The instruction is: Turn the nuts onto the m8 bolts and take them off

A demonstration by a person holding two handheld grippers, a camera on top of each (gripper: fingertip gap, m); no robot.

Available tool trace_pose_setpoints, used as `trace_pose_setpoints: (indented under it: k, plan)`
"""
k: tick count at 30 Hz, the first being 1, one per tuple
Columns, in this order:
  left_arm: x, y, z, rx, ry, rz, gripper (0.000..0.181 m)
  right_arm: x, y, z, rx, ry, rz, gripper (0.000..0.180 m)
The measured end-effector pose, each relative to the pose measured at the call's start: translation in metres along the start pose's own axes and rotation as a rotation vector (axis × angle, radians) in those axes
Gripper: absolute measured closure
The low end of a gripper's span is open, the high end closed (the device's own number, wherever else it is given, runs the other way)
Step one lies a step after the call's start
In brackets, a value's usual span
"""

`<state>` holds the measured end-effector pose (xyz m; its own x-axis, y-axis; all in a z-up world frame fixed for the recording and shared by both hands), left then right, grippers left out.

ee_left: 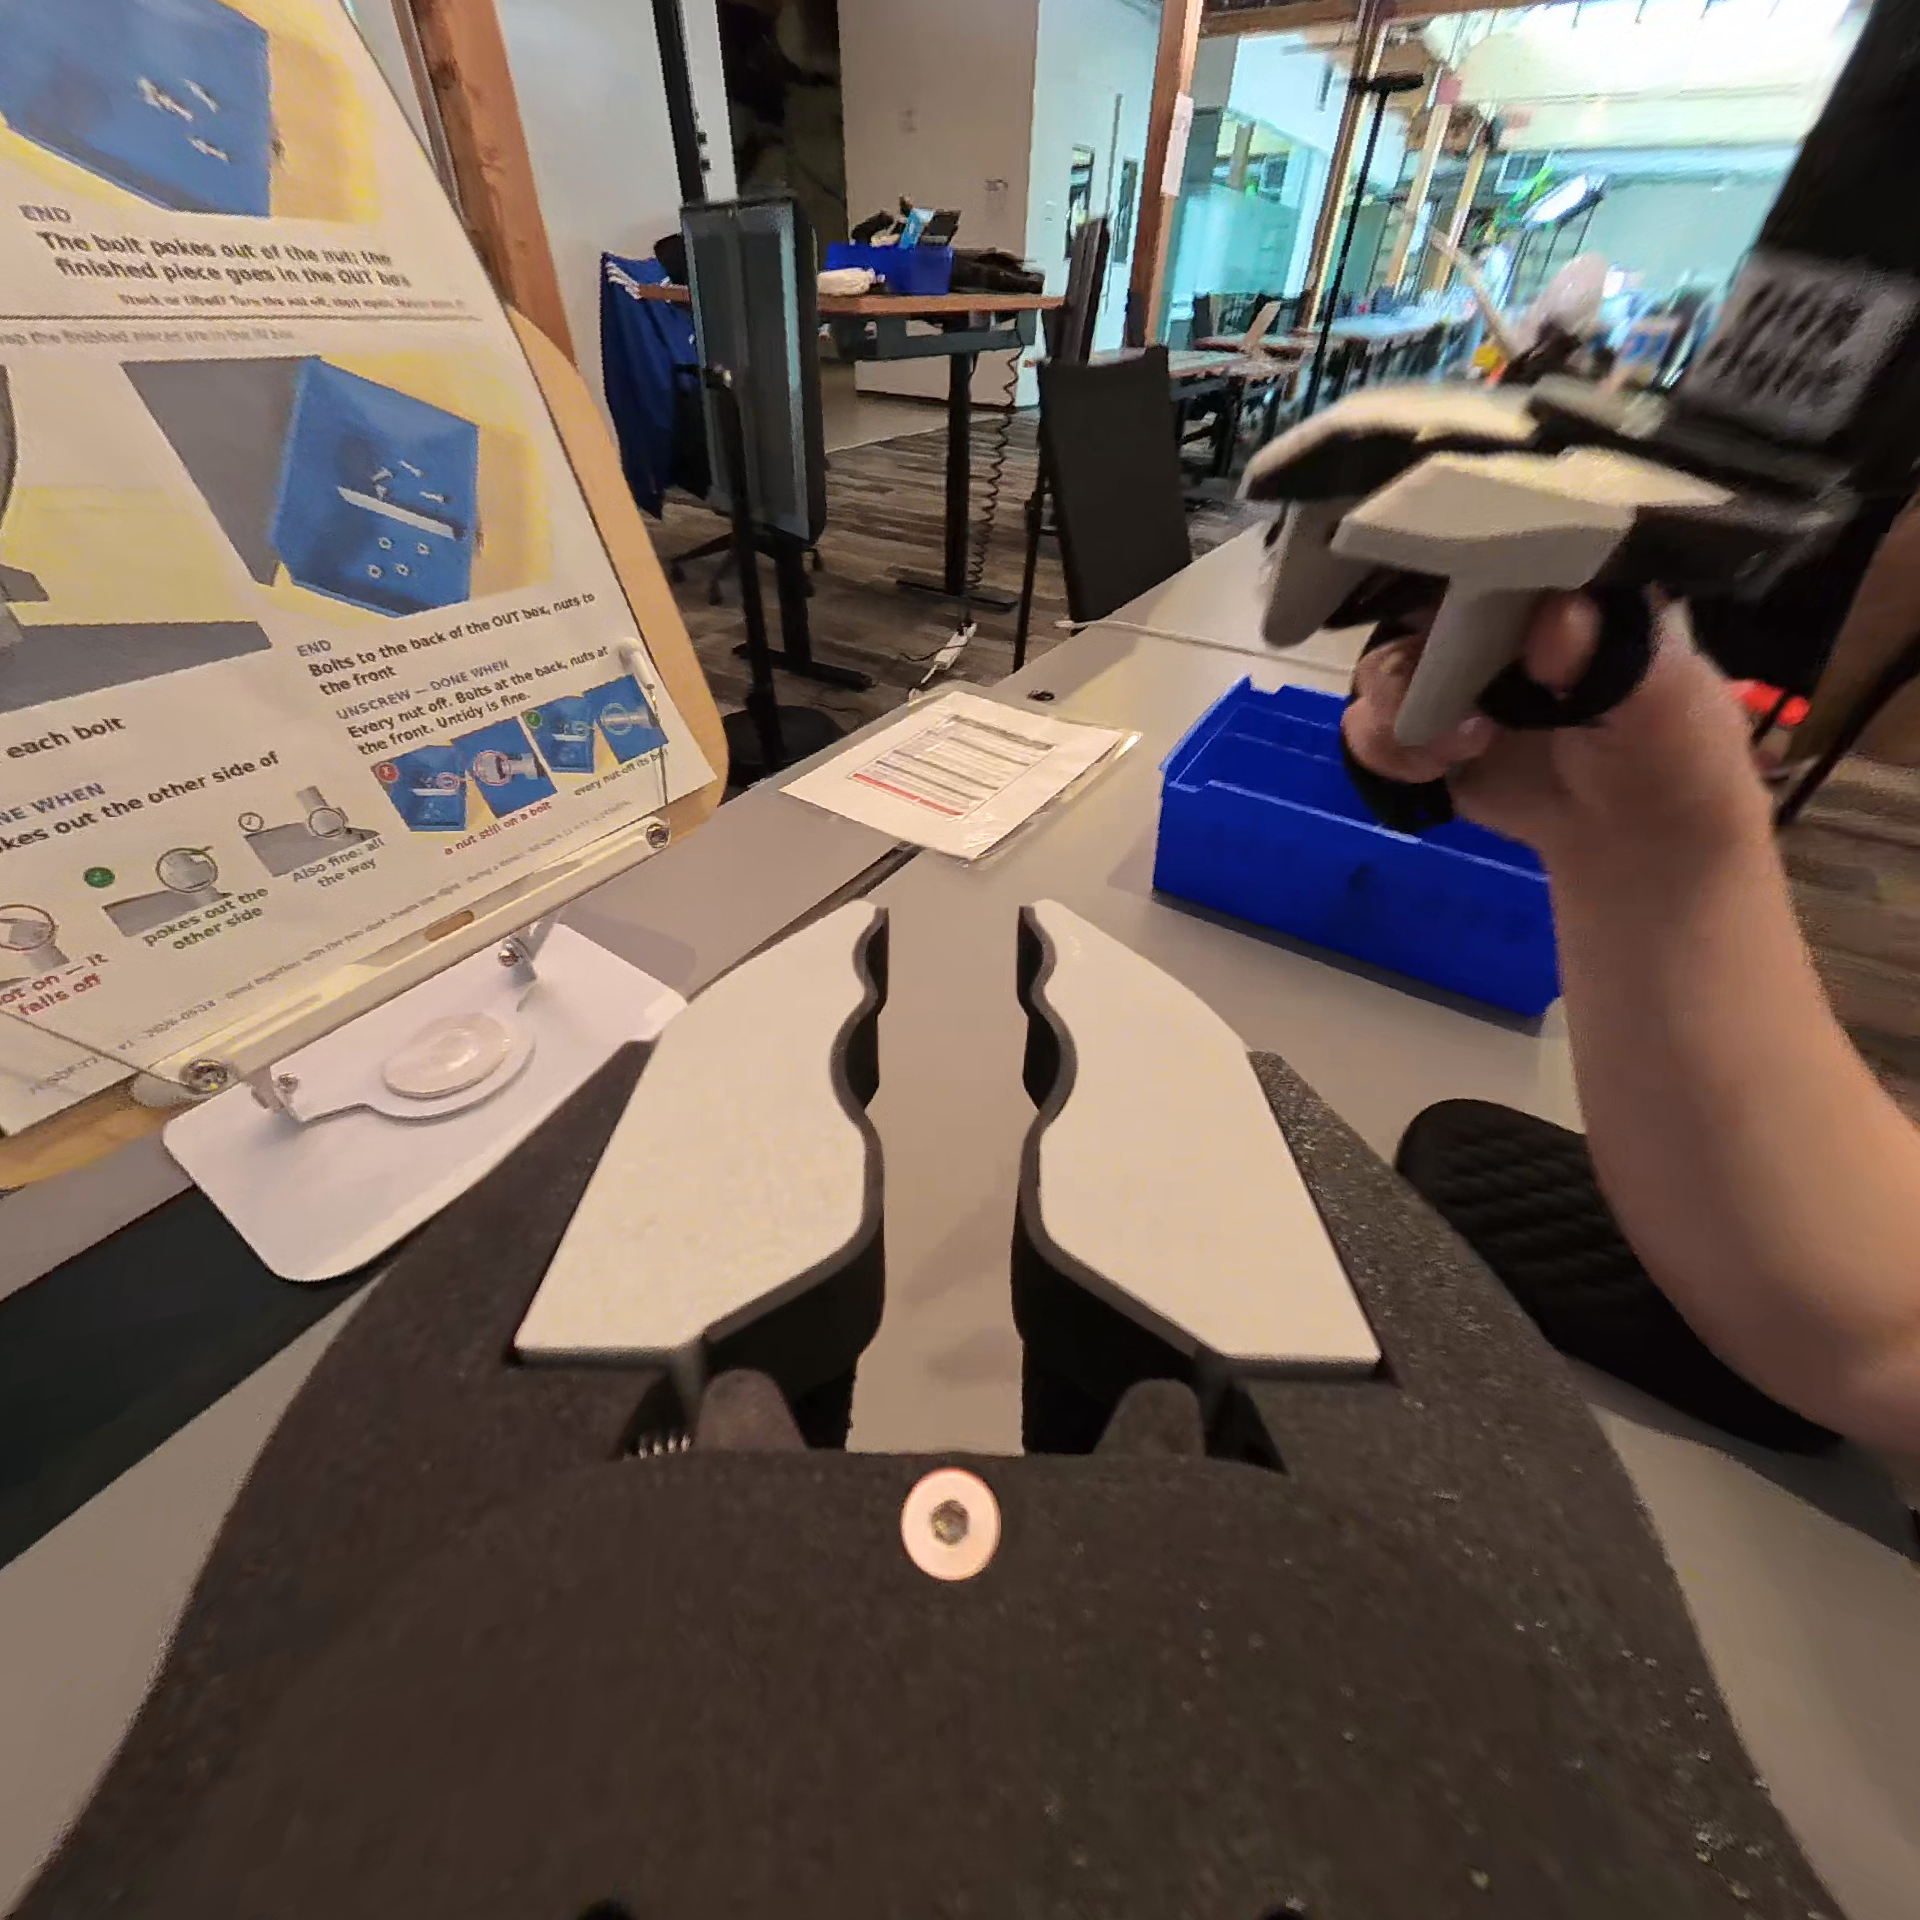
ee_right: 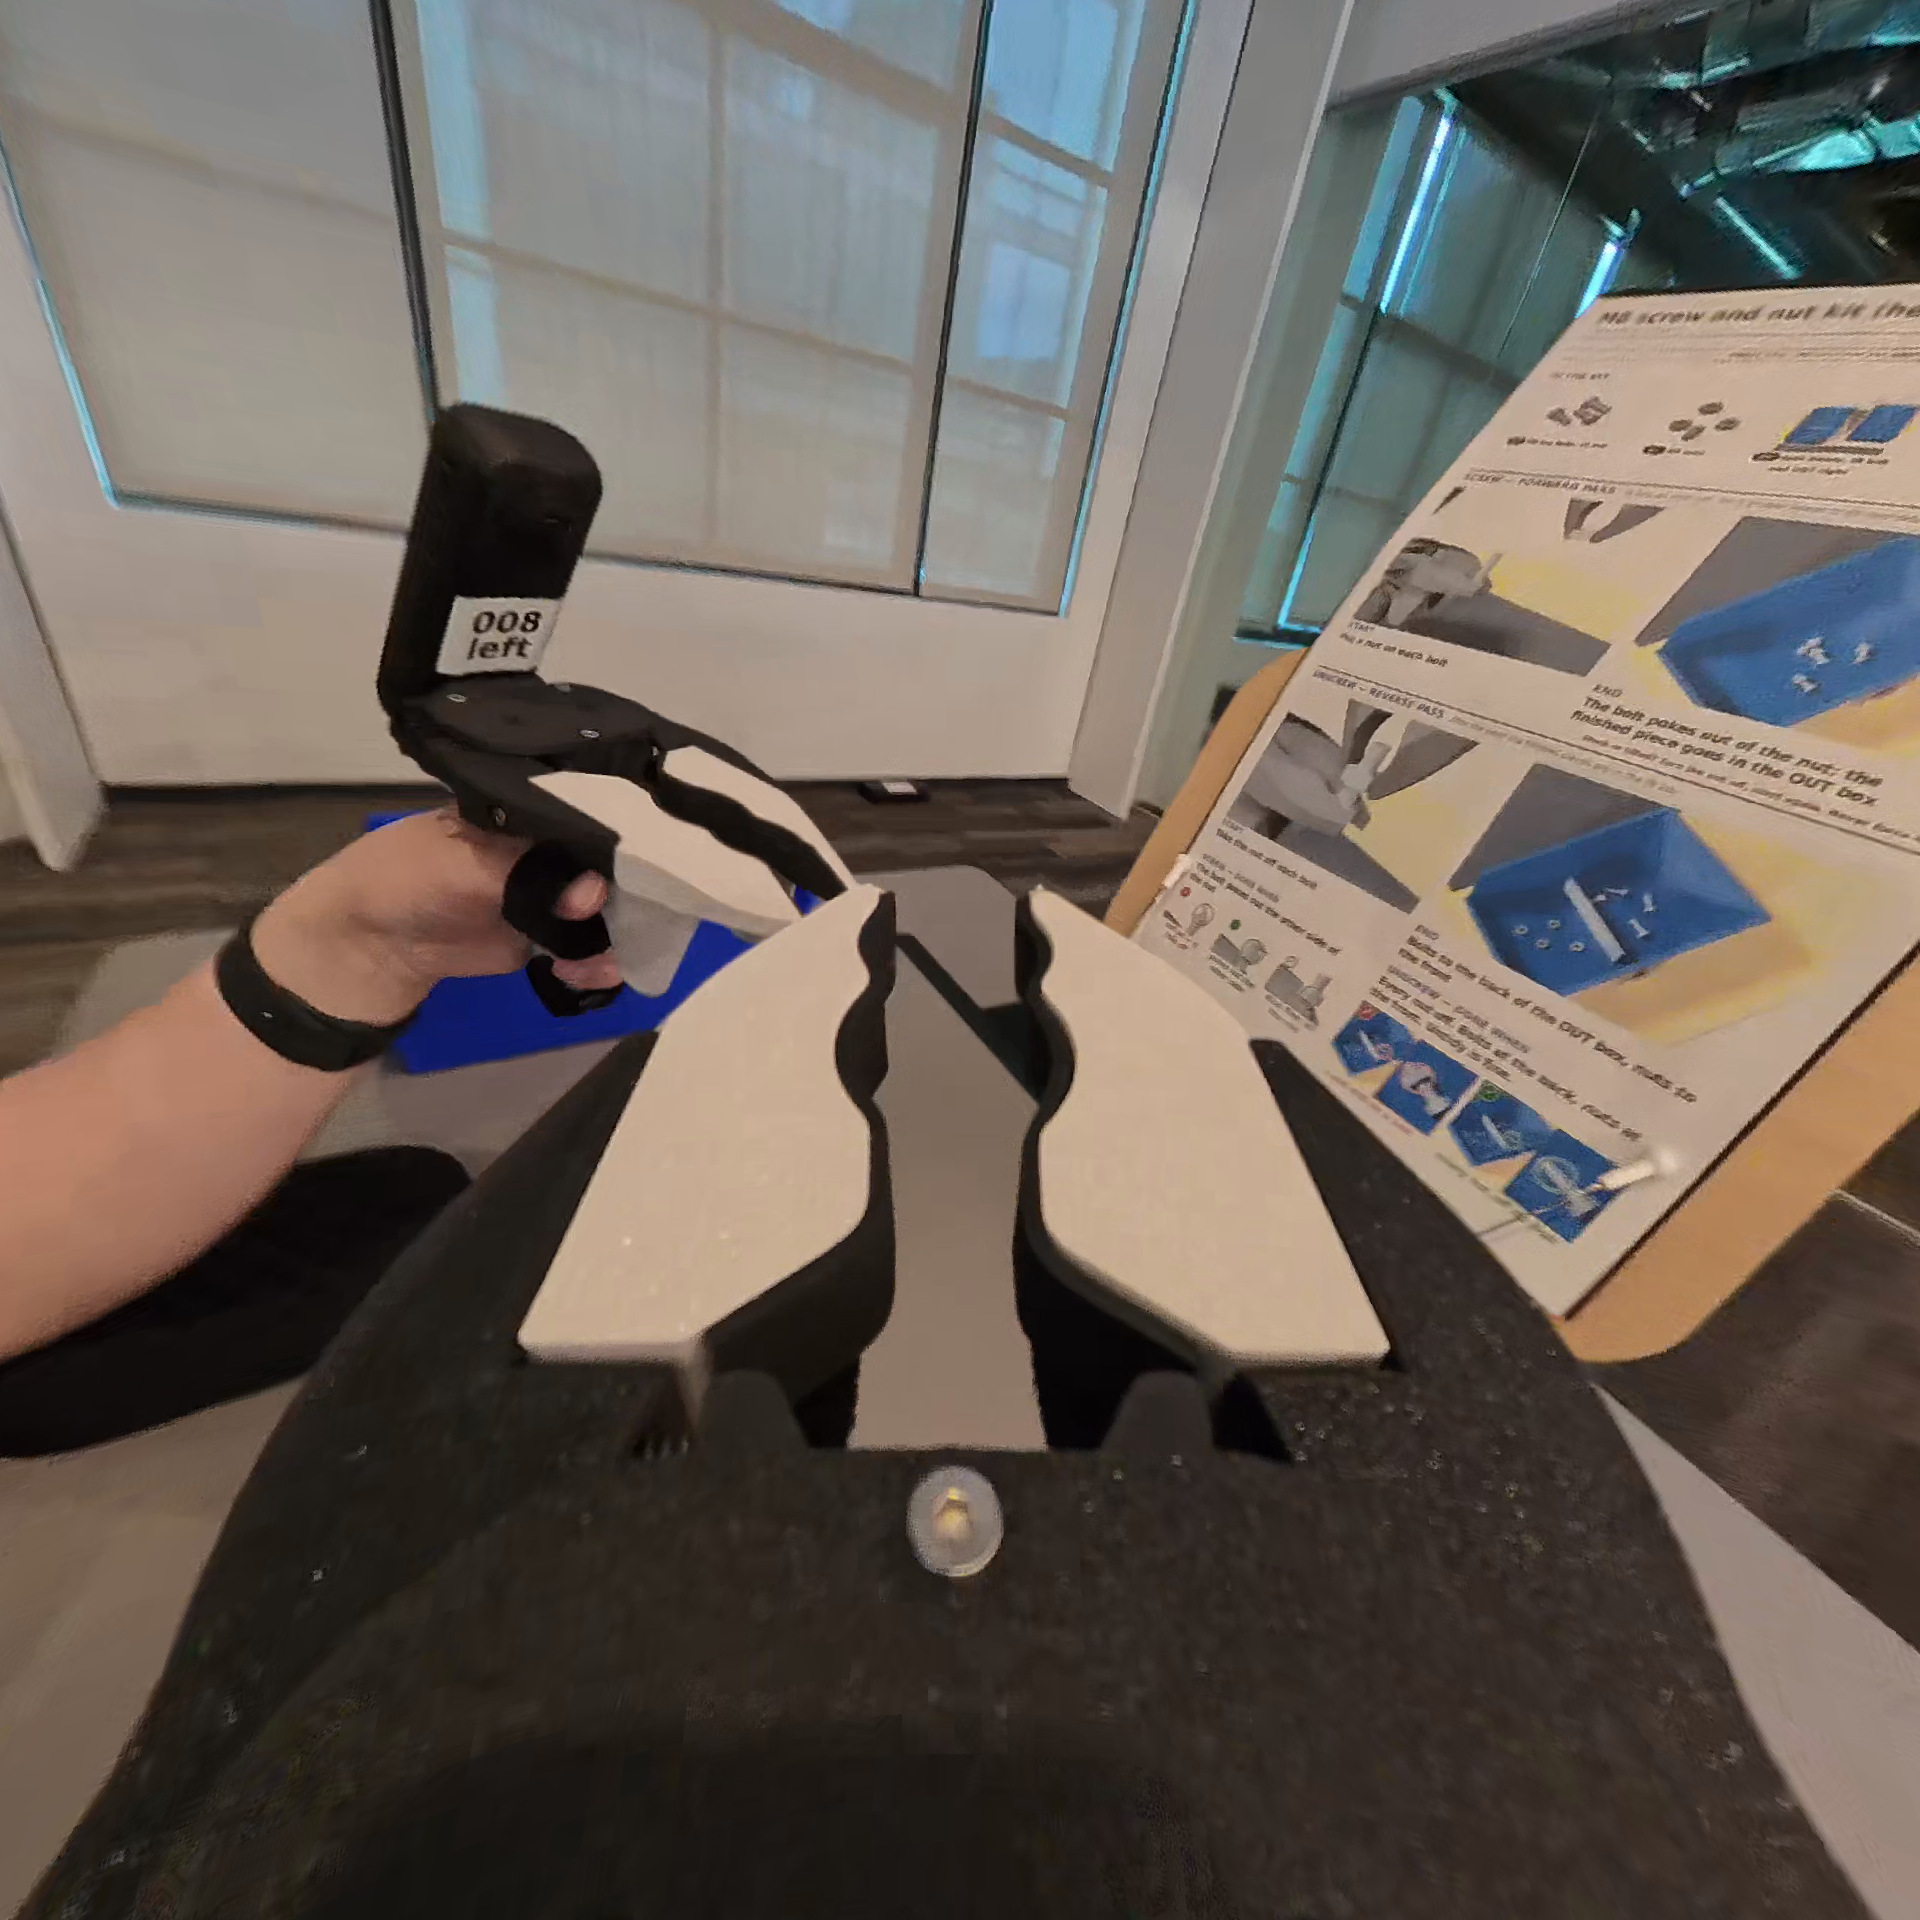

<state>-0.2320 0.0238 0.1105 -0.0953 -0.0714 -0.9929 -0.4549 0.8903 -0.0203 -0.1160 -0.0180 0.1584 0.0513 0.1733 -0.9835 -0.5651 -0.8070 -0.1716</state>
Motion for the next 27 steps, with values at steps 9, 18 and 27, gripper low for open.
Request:
trace_pose_setpoints:
  k: [9, 18, 27]
  plan:
    - [0.010, 0.071, -0.141, -0.348, 0.340, 0.038, 0.160, 0.008, -0.021, -0.018, -0.006, -0.048, 0.103, 0.161]
    - [0.132, 0.182, -0.275, -0.597, 0.731, -0.242, 0.160, 0.011, -0.013, -0.020, -0.069, 0.024, 0.084, 0.158]
    - [0.226, 0.239, -0.271, -0.672, 0.879, -0.505, 0.161, 0.022, -0.018, -0.019, 0.027, 0.113, 0.075, 0.159]
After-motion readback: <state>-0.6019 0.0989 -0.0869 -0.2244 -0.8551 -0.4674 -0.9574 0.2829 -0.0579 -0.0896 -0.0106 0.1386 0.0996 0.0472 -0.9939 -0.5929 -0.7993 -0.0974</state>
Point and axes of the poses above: each gripper's, where its closed fingertips meet, z out along the fingers, x out of its underside, y = z × x across the jaws, the point moved 2 cm from there along -z, back along the fingers, and after that the axes turned 7 degrees about -x, right-handed, at the moved point
